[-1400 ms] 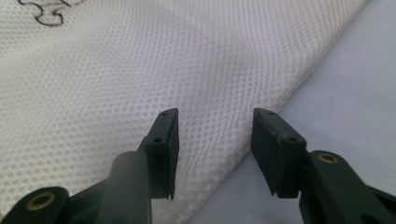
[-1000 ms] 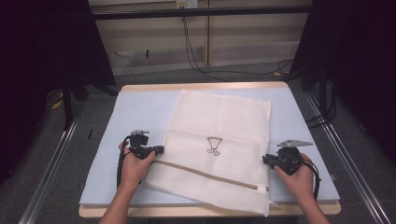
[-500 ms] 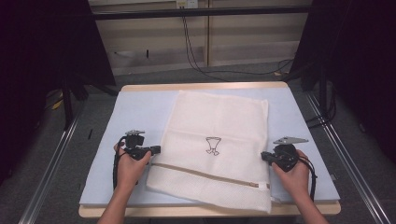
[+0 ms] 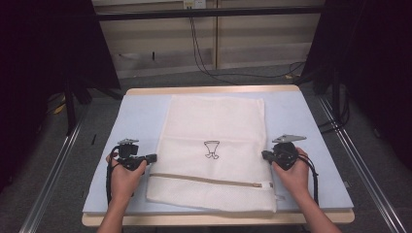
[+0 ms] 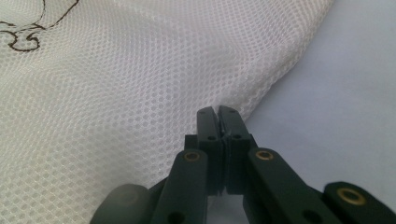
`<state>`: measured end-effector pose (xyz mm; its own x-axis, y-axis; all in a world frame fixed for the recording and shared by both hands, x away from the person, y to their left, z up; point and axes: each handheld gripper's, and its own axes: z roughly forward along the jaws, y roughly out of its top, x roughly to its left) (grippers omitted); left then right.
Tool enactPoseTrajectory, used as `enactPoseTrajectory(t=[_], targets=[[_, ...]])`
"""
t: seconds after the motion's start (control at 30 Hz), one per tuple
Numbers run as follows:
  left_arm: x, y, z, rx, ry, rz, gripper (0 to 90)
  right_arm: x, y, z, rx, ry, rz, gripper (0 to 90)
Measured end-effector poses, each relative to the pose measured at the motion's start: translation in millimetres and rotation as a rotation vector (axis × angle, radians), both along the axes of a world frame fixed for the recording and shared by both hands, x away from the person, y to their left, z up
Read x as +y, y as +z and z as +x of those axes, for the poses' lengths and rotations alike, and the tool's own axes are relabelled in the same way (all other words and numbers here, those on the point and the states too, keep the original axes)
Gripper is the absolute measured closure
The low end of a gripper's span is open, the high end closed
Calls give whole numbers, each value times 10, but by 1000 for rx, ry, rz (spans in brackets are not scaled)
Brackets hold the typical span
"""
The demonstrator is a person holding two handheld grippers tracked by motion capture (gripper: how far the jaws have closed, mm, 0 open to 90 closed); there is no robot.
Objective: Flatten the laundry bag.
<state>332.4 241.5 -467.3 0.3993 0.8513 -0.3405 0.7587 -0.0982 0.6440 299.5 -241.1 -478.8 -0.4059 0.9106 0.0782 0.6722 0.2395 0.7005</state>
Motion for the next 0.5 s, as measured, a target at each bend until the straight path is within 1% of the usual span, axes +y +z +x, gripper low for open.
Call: enactPoseTrajectory(t=[0.07, 0.13, 0.17, 0.2, 0.23, 0.27, 0.3, 0.33, 0.37, 0.4, 0.43, 0.5], targets=[[45, 7, -19, 1, 10, 1, 884, 51, 1, 36, 4, 8, 2, 889], [74, 13, -38, -3, 24, 2, 884, 86, -4, 72, -7, 24, -11, 889], [93, 12, -46, 3, 23, 2, 884, 103, 0, 78, 0, 20, -7, 889], [111, 8, -54, -1, 26, 2, 884, 114, -3, 94, -5, 28, -6, 889], [128, 5, -61, 4, 32, 3, 884, 127, -1, 100, -1, 25, -3, 889], [146, 5, -67, 5, 38, 6, 884, 133, -5, 115, -12, 34, -1, 889], [163, 11, -77, 4, 43, 7, 884, 145, -1, 122, -6, 29, 5, 889], [173, 14, -86, 8, 46, -2, 884, 155, -2, 131, -9, 35, 5, 889], [182, 15, -89, 1, 55, 1, 884, 166, -3, 142, -14, 40, 2, 889], [186, 15, -94, -3, 62, 4, 884, 180, -2, 146, -8, 37, -1, 890], [198, 13, -98, 1, 56, 10, 884, 192, -4, 154, -13, 39, 1, 889], [209, 6, -109, 3, 65, 6, 884, 210, -5, 170, -16, 48, -7, 889]])
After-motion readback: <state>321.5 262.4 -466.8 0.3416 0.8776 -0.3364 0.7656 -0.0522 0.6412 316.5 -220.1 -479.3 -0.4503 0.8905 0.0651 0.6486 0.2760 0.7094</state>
